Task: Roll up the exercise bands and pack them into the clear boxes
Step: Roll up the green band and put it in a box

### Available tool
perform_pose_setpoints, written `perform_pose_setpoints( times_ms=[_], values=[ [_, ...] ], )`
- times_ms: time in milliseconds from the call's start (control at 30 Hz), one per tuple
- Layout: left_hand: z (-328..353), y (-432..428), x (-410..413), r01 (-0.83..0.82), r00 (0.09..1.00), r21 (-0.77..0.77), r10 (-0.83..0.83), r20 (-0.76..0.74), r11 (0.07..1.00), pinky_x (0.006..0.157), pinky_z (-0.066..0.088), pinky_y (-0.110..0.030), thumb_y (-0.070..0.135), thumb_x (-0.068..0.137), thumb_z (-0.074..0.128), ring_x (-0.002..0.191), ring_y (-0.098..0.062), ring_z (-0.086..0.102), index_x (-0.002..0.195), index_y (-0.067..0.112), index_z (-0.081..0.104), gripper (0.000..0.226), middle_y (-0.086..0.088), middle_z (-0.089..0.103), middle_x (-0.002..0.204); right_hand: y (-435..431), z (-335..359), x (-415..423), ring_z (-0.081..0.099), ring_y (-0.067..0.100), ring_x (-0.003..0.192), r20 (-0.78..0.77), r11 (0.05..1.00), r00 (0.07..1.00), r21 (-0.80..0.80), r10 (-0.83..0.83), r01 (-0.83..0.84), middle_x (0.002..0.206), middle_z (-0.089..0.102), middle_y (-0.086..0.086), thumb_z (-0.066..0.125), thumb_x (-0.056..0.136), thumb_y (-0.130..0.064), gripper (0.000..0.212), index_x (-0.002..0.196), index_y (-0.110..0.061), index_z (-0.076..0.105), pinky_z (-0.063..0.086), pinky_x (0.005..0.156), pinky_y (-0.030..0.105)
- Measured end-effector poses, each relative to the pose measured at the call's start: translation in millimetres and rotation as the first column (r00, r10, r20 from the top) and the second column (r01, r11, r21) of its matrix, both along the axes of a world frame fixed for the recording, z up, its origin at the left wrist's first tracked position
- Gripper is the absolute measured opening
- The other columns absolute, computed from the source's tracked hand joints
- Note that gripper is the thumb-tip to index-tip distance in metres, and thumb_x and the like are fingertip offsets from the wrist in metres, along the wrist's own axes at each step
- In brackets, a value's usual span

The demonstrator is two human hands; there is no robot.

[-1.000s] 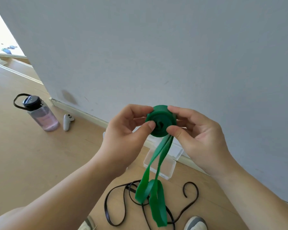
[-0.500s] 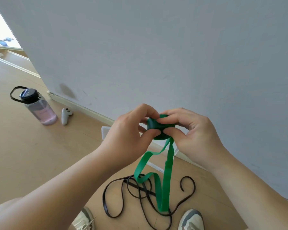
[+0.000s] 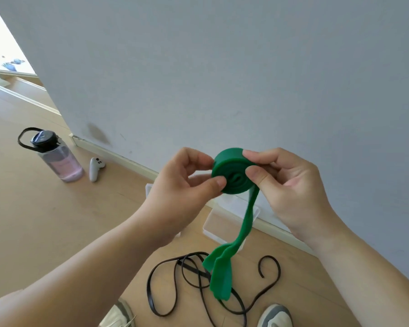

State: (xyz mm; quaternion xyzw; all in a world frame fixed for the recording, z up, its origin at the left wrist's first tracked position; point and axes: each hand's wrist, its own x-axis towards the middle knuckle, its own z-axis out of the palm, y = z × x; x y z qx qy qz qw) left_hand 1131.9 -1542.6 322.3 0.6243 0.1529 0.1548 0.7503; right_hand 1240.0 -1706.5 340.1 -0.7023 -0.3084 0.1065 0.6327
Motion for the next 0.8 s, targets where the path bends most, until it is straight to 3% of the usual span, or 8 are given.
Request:
perform_pose_setpoints(
  times_ms=[67,167,233,367,600,667,733,800],
  values=[
    [-1.9,1.5,-0.6,-0.012,0.999,0.476,0.026,-0.021,0.879,0.091,0.06,-0.024,0.009,0.087,0.08,0.118,0.001,0.065,0.12,0.023,0.061,0.04,0.015,0.07,0.12,-1.4,-1.5,-0.1,0.072,0.007,0.101,0.228,0.98,0.973,-0.198,0.043,0.003,0.102,0.077,-0.007,0.069,0.092,0.005,0.032,0.104,-0.023,0.078,0.055,0.09,0.019],
    [-3.4,-1.6,-0.8,0.017,0.999,0.604,-0.041,0.025,0.797,0.086,0.058,-0.017,0.006,0.087,0.078,0.114,0.001,0.065,0.122,0.022,0.067,0.041,0.016,0.071,0.114,-2.7,-5.1,-0.1,0.069,0.011,0.102,0.388,0.937,0.904,-0.348,0.182,-0.039,0.106,0.072,-0.006,0.063,0.092,0.009,0.034,0.108,-0.017,0.078,0.057,0.087,0.025],
    [-1.6,0.1,-0.2,0.025,0.999,0.567,-0.042,0.016,0.823,0.08,0.058,-0.013,0.0,0.088,0.076,0.111,0.0,0.066,0.117,0.02,0.07,0.036,0.013,0.073,0.108,-3.2,-3.4,-0.4,0.07,0.01,0.101,0.391,0.94,0.904,-0.339,0.17,-0.03,0.105,0.073,-0.009,0.067,0.091,0.007,0.032,0.108,-0.019,0.077,0.057,0.088,0.026],
    [1.4,5.2,1.1,0.12,0.993,0.532,-0.094,-0.076,0.838,0.078,0.059,-0.018,0.004,0.09,0.074,0.111,0.003,0.063,0.12,0.029,0.066,0.04,0.014,0.071,0.106,-4.3,0.2,-2.2,0.075,0.008,0.096,0.098,0.973,0.995,-0.231,0.023,0.0,0.098,0.079,-0.012,0.081,0.085,-0.006,0.025,0.097,-0.026,0.072,0.059,0.093,0.033],
    [0.4,7.0,1.0,0.106,0.994,0.521,-0.076,-0.08,0.847,0.081,0.062,-0.024,0.011,0.087,0.08,0.103,0.002,0.068,0.108,0.028,0.069,0.029,0.014,0.074,0.102,-0.5,-1.1,-5.8,0.075,0.013,0.098,0.138,0.969,0.99,-0.246,0.034,0.001,0.103,0.078,-0.014,0.084,0.081,-0.011,0.017,0.085,-0.025,0.076,0.061,0.092,0.035],
    [0.6,7.4,2.2,0.039,0.999,0.497,-0.016,-0.051,0.867,0.084,0.061,-0.026,0.009,0.087,0.08,0.103,0.0,0.069,0.106,0.03,0.07,0.03,0.015,0.075,0.101,-0.4,0.4,-1.4,0.076,0.015,0.099,0.03,0.989,1.0,-0.15,0.003,0.001,0.108,0.079,-0.008,0.087,0.074,-0.018,0.021,0.092,-0.024,0.077,0.061,0.092,0.038],
    [0.8,8.7,2.9,-0.01,1.0,0.33,0.009,0.005,0.944,0.089,0.061,-0.035,0.006,0.089,0.077,0.105,-0.011,0.071,0.107,0.028,0.069,0.03,0.007,0.075,0.105,-2.6,2.3,3.8,0.076,0.016,0.101,-0.072,0.997,0.997,-0.08,0.013,-0.019,0.111,0.079,-0.004,0.084,0.07,-0.022,0.036,0.105,-0.024,0.077,0.061,0.093,0.039],
    [2.6,8.4,2.7,-0.012,0.997,0.028,0.01,0.07,1.0,0.089,0.062,-0.048,0.001,0.092,0.074,0.107,-0.027,0.073,0.111,0.02,0.066,0.028,-0.008,0.074,0.111,-3.9,3.1,3.8,0.074,0.014,0.108,-0.087,0.996,0.994,-0.055,0.07,-0.075,0.115,0.078,-0.006,0.082,0.075,-0.015,0.047,0.119,-0.03,0.074,0.06,0.095,0.034]
  ],
)
